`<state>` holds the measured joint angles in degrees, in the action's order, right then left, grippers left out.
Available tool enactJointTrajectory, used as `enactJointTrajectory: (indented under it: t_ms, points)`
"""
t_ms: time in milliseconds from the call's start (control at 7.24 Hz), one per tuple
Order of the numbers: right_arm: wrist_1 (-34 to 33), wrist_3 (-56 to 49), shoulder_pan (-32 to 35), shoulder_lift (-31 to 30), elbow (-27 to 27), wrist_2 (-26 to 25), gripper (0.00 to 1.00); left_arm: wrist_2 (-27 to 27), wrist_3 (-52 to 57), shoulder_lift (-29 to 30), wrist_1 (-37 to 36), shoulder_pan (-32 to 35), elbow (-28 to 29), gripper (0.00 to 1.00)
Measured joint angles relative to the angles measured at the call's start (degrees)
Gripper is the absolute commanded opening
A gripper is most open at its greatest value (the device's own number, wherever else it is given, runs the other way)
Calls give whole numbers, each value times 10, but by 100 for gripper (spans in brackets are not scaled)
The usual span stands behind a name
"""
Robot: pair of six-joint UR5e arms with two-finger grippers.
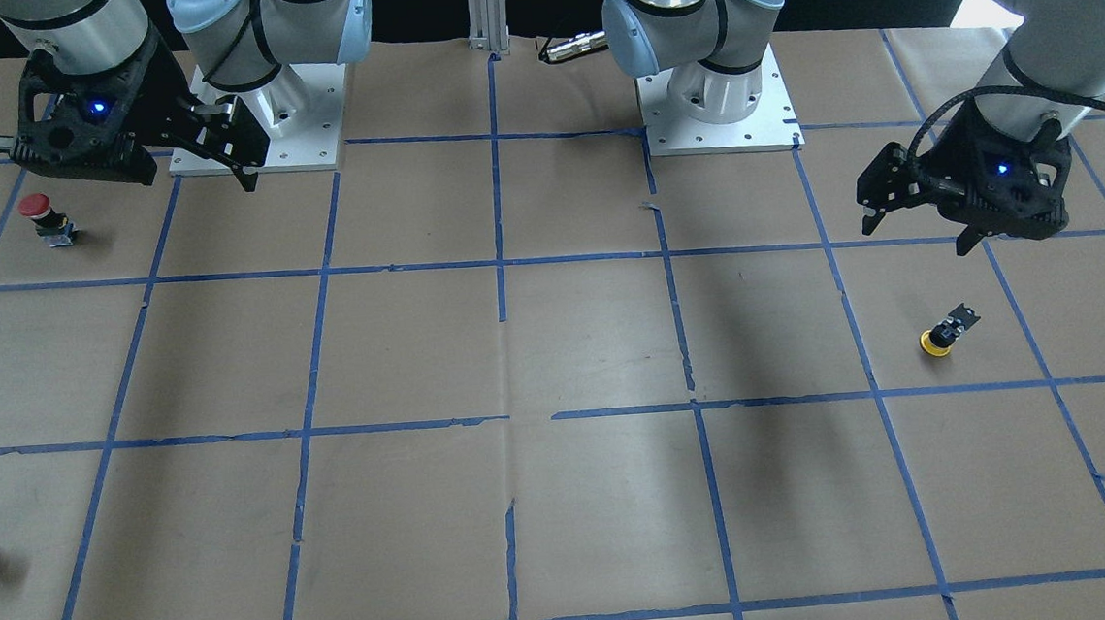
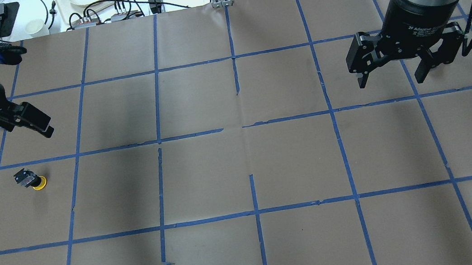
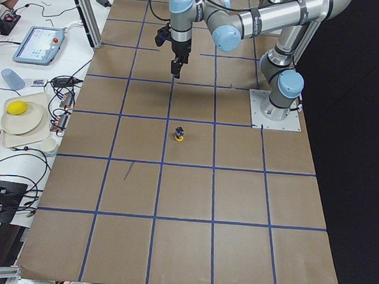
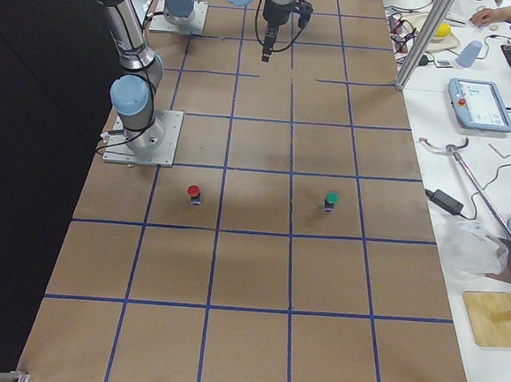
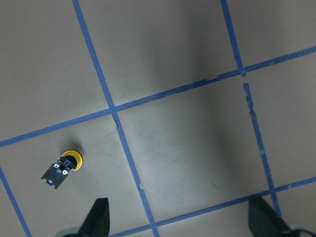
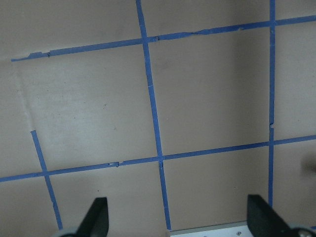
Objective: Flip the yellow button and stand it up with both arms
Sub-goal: 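Lower the left gripper onto the yellow button lying on its side, then close the left gripper on the yellow button's base and lift it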
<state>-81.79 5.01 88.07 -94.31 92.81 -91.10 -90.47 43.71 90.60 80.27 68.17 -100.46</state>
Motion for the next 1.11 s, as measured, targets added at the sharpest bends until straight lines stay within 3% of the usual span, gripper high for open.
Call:
enactJointTrajectory:
  t_ms: [691,1106]
  points:
    - [0,3,0,0,-1,0,100,3,290,75,-137,-137,-73,99]
    - [0,3,0,-1,-1,0,100,2,406,97,-277,-157,-149,99]
